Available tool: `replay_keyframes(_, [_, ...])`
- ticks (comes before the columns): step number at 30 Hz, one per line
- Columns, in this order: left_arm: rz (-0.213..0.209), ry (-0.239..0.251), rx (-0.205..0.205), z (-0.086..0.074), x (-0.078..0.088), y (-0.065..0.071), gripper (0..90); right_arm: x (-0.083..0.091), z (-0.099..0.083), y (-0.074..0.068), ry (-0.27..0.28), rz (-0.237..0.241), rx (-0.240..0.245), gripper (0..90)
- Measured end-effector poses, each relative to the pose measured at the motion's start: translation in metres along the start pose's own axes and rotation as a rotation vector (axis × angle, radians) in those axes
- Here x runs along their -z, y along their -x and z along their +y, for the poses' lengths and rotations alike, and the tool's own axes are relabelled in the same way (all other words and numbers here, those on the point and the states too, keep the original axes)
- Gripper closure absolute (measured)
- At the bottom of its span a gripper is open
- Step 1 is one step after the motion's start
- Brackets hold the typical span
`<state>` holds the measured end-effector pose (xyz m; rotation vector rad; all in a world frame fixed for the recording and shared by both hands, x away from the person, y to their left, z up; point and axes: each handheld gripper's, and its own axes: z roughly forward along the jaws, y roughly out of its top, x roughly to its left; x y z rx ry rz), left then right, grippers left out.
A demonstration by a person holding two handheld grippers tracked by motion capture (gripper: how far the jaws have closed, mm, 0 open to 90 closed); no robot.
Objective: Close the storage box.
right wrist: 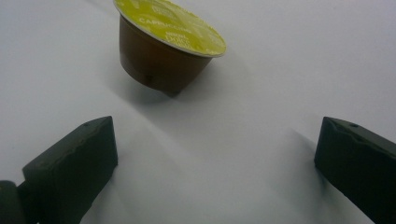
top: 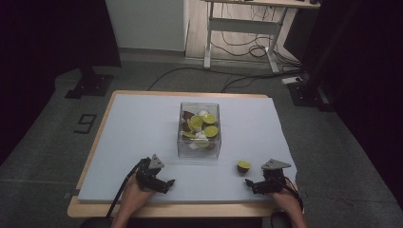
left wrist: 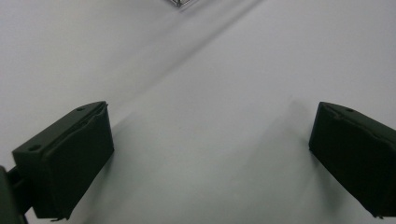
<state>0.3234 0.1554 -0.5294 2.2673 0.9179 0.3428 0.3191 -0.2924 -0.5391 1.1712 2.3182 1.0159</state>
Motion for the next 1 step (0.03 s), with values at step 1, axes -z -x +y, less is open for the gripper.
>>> replay_keyframes(1, [0.0,0.001,0.0,0.0,0.0,0.0,0.0,0.0,-0.0002,-0.0001,0.002,-0.001,0.0,0.0])
